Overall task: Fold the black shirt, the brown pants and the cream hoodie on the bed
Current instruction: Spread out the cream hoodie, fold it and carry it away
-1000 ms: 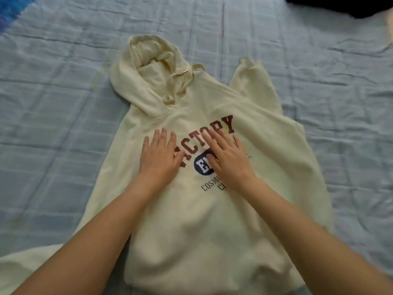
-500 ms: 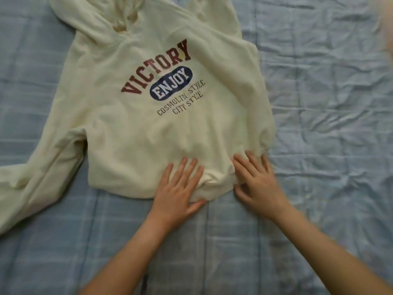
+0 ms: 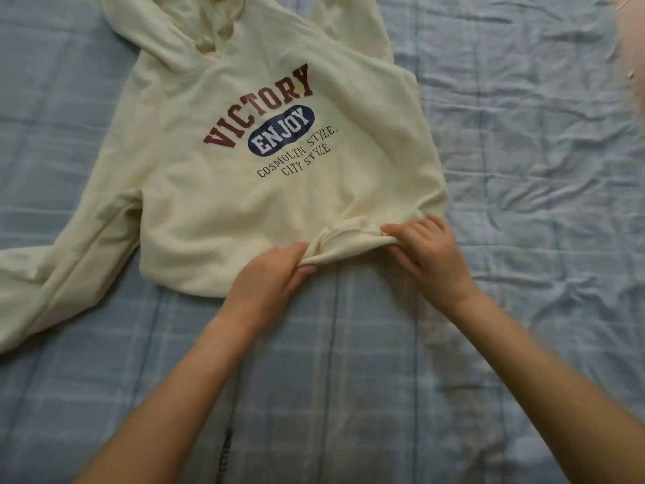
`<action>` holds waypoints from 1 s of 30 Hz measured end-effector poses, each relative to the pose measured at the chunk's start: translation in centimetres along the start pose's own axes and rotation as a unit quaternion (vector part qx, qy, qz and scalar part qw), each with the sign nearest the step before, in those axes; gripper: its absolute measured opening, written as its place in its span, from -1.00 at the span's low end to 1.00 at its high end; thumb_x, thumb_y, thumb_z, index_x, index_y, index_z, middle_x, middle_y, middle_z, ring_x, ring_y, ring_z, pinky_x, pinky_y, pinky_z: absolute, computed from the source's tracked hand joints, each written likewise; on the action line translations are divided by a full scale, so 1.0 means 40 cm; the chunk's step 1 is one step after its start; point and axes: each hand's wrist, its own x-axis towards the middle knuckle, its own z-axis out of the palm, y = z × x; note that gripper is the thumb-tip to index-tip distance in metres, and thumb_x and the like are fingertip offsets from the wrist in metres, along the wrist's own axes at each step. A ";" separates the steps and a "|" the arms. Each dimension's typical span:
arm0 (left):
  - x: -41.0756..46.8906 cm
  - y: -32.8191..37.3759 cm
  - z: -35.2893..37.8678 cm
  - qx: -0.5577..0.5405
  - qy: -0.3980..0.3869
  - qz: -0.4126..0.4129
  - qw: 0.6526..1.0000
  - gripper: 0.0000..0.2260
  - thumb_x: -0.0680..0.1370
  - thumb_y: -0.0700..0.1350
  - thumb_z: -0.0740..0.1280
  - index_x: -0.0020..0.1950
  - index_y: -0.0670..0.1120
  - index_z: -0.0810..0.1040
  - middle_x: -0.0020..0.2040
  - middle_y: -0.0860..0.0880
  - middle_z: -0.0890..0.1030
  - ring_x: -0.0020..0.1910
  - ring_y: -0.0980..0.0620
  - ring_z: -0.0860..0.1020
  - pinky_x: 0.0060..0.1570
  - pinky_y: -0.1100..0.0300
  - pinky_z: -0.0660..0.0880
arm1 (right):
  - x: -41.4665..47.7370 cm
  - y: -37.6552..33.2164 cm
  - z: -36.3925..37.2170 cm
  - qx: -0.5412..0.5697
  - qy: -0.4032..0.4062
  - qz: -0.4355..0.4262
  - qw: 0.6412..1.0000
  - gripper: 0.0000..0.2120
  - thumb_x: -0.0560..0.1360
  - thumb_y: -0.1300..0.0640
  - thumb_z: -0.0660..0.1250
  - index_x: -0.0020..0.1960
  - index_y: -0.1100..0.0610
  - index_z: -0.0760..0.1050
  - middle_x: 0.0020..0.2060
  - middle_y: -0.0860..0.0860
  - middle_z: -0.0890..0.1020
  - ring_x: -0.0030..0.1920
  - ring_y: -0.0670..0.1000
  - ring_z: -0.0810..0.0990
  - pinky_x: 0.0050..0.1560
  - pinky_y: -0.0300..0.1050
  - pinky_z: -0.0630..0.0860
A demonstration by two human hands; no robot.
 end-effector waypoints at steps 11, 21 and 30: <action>-0.181 -0.018 0.041 -0.009 0.246 -0.122 0.962 -0.65 0.53 -0.04 0.35 0.25 -0.20 0.52 0.18 -0.18 0.47 0.15 -0.15 0.45 0.21 0.01 0.38 | -0.106 0.004 0.063 0.026 0.042 0.232 0.971 -0.64 0.46 0.16 0.48 0.23 0.20 0.55 0.19 0.27 0.45 0.15 0.28 0.44 0.20 0.19 0.45; -0.231 0.047 0.114 -0.201 0.301 -0.340 0.868 -0.29 0.39 -0.16 0.53 0.47 -0.04 0.30 0.26 -0.16 0.46 0.20 -0.15 0.40 0.30 -0.05 0.31 | -0.116 0.012 0.091 0.060 -0.044 0.288 0.955 -0.50 0.50 -0.01 0.43 0.42 -0.02 0.45 0.24 0.35 0.44 0.26 0.32 0.40 0.32 0.05 0.30; -0.159 0.049 0.095 -0.415 0.352 -0.314 0.778 -0.49 0.43 -0.38 0.42 0.32 -0.02 0.47 0.25 -0.04 0.52 0.26 0.05 0.50 0.31 0.07 0.43 | -0.094 0.046 0.094 0.229 0.035 0.283 0.931 -0.61 0.44 0.30 0.46 0.24 0.07 0.59 0.07 0.08 0.62 0.01 0.07 0.56 0.10 0.02 0.48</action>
